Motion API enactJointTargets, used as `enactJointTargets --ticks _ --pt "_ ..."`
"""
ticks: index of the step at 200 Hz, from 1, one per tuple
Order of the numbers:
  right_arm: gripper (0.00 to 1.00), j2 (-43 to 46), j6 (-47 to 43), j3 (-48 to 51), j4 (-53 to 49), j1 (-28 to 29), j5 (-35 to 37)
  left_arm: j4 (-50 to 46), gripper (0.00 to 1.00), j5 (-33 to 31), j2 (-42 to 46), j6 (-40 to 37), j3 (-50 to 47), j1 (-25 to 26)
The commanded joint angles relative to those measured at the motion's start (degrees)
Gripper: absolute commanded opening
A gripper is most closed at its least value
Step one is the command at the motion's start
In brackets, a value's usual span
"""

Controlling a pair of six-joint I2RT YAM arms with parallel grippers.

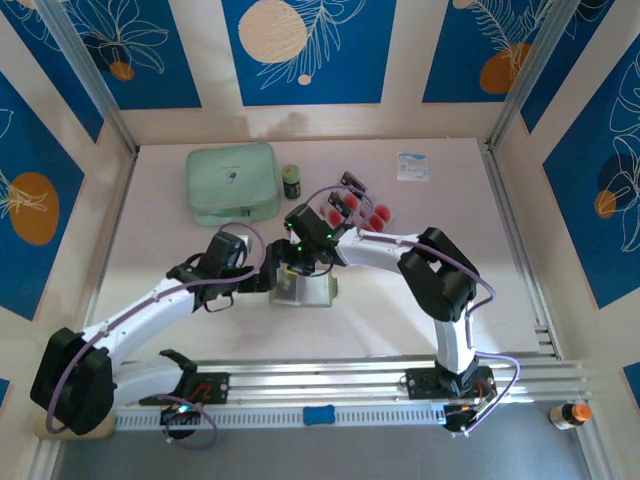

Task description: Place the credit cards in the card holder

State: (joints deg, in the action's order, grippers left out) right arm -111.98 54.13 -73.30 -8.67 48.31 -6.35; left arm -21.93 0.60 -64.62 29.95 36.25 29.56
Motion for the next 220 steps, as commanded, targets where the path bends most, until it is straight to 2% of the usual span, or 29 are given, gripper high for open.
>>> enactJointTargets --ticks 1,81,220 --pt "0.66 -1.86 0.0 -1.65 -2.11 1.17 -2.59 0.63 1.0 0.77 1.43 -0.04 -0.12 -1.39" --pt "0.65 -3.14 0.83 -1.01 1.17 0.43 -5.99 2.68 1.0 7.3 -3.09 -2.27 0.44 -1.57" --pt "0.65 -2.06 2.86 0.02 1.89 -1.02 -8.35 11.82 1.0 2.39 -6.96 -1.6 -6.5 -0.38"
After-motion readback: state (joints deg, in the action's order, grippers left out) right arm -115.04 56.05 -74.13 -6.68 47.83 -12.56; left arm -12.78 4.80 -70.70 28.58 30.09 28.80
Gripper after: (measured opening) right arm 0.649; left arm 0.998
